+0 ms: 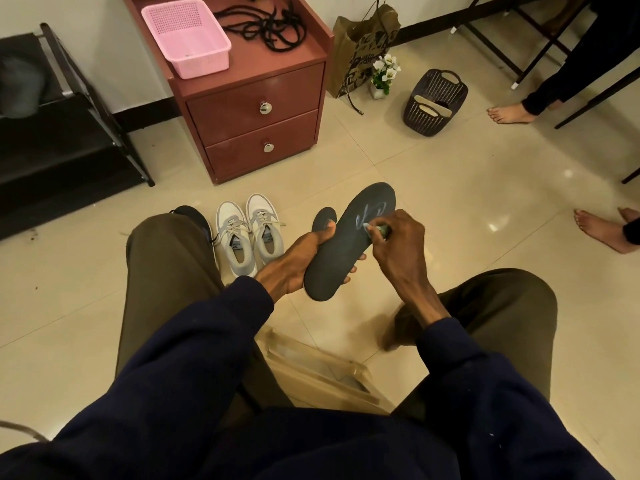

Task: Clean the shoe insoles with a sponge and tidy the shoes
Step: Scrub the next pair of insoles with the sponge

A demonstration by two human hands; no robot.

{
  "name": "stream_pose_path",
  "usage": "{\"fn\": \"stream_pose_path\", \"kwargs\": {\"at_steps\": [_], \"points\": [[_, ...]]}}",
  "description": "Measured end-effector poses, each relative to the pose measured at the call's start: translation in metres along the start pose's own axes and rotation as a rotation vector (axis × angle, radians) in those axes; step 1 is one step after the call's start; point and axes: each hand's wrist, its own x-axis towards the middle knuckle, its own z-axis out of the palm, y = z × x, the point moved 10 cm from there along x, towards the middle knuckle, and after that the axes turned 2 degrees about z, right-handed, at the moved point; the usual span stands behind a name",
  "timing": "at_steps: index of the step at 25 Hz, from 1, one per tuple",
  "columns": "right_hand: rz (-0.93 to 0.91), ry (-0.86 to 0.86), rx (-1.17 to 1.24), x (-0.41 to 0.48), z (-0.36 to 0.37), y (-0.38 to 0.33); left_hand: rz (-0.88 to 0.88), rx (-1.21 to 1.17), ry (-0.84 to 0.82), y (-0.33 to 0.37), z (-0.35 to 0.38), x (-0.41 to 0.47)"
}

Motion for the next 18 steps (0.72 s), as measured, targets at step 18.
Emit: {"fn": "stream_pose_path", "kwargs": {"at_steps": [18], "points": [[-0.257, -0.576, 0.245, -0.052, 0.064, -0.080, 0.102, -0.173, 0.144, 0.013, -0.031, 0.006]]}}
